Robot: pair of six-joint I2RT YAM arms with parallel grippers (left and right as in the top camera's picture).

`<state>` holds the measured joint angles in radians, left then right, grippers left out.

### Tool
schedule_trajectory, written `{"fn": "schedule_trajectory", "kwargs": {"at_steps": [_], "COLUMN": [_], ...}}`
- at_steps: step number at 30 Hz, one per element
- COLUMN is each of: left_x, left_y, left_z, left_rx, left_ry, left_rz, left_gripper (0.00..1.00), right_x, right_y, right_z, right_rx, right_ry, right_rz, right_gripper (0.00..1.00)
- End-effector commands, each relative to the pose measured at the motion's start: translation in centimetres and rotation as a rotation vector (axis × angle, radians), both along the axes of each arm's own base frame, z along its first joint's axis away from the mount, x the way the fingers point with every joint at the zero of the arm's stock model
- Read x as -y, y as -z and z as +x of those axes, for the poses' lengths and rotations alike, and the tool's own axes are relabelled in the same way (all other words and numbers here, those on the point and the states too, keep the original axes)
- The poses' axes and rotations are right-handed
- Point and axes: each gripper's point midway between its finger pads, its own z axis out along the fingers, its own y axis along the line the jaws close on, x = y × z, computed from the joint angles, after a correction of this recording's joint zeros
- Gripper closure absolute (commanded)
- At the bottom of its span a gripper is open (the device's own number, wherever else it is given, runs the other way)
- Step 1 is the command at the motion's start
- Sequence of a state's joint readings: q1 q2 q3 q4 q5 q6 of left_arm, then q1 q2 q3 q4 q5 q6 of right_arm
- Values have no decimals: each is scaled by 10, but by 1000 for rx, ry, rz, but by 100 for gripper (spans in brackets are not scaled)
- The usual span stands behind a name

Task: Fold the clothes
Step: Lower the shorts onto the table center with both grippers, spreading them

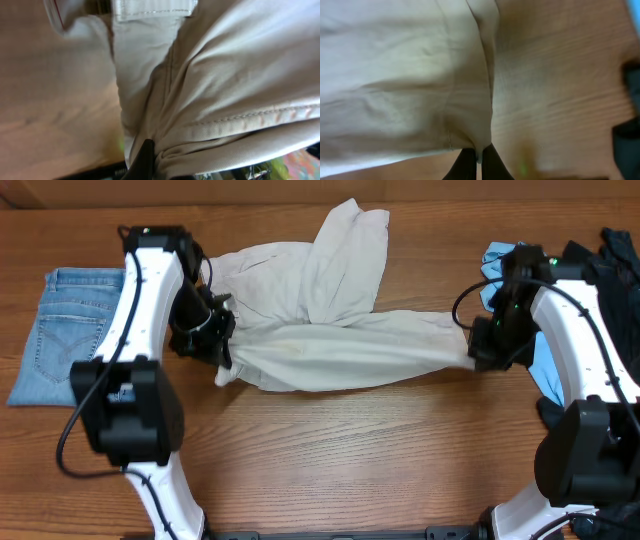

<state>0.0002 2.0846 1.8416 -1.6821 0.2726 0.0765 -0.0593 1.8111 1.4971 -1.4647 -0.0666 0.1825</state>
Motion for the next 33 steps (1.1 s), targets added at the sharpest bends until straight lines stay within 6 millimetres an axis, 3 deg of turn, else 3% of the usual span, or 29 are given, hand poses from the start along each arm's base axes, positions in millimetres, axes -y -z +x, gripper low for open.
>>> {"fn": "schedule_trajectory", "kwargs": {"at_steps": [1,7,15,18,19,21,24,28,33], "left_x": [-9,-9,-9,-14,-16,-17,-16,-14,-8], "left_y": [-14,3,31,32,33,33,33,32,29], "left_z": [-37,-90,-132,-133,-133,-133,-132,-131,-115], "left_rx": [-11,-138,-294,-300,-301,-299,-298,-289,-219], "left_ry": [-12,-54,-100,-111,-116,-119,-120,-117,-98], "left_rz": [52,73,104,141,161,168,161,147,92], "left_gripper": [96,96,96,88,74,58,46,44,51], "right_x": [7,4,2,2,2,2,2,2,3], "right_y": [9,12,22,22,22,22,22,23,26], "right_z": [-23,-62,-82,-82,-82,-82,-82,-80,-70], "right_rx": [-47,-132,-161,-160,-160,-160,-160,-153,-110], "right_ry": [10,8,46,46,46,46,46,45,46], "right_rz": [-15,-9,-16,-16,-16,-16,-16,-17,-18], "right_gripper": [96,96,96,89,87,83,79,79,79]}}
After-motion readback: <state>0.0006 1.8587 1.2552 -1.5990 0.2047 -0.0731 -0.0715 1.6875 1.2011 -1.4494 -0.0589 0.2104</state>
